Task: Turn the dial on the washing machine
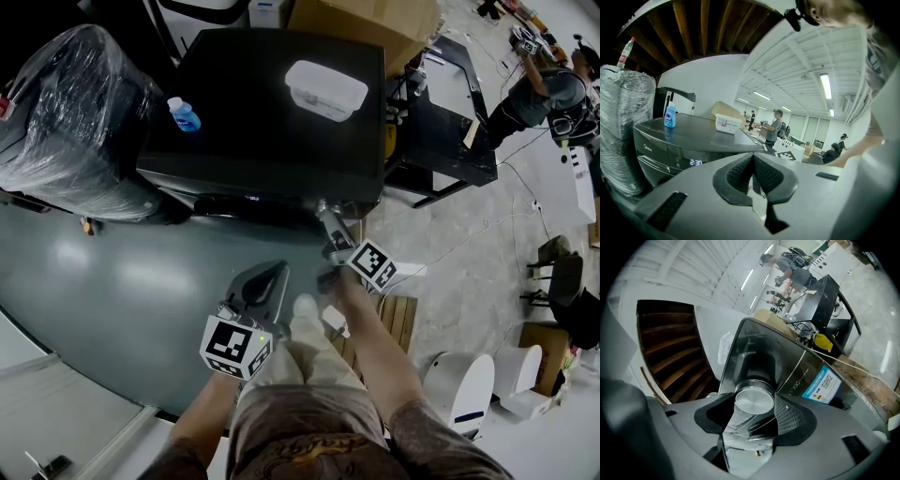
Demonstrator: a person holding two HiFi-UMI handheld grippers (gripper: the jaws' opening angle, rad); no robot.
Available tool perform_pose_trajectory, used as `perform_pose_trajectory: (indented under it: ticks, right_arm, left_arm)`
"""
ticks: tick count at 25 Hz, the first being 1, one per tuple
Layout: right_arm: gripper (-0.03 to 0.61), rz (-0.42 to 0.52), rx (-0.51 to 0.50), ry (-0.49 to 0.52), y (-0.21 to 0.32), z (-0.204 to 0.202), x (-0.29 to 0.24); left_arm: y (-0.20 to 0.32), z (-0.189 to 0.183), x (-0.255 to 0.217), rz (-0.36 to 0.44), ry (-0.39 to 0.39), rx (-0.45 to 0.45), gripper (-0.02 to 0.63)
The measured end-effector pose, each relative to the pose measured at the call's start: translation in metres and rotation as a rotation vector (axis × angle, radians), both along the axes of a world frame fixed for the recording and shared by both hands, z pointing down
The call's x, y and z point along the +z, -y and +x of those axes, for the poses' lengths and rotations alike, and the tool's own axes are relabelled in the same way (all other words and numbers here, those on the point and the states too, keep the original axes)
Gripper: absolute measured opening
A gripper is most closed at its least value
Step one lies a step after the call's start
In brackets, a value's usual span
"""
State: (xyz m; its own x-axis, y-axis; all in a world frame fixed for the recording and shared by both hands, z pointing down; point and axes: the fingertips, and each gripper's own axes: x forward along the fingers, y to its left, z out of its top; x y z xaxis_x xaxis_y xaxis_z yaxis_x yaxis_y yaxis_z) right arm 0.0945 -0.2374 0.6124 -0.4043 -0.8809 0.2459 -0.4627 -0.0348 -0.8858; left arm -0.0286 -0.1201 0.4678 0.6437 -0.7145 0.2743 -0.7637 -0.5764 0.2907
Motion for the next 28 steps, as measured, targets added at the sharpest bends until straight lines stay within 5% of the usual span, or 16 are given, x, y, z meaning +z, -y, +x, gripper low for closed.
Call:
perform_pose_trajectory:
  ticks: [7, 19, 28]
  right_arm:
    - [0.256, -0.004, 0.033, 0.081, 0.001, 0.002, 0.001]
    - [0.27, 0.016, -0.151, -0.621, 0.001, 0.0, -0.01]
    - [0.27, 0.023, -0.238, -0.868, 0.003, -0.012, -0.01]
  left_arm:
    - [-0.001, 0.002, 0.0, -0.001, 0.003, 0.0, -0.008]
    - [0.002, 0.003, -0.007, 0.012, 0.002, -0.003, -0.008]
    - [0.005, 0.002, -0.006, 0.011, 0.002, -0.006, -0.008]
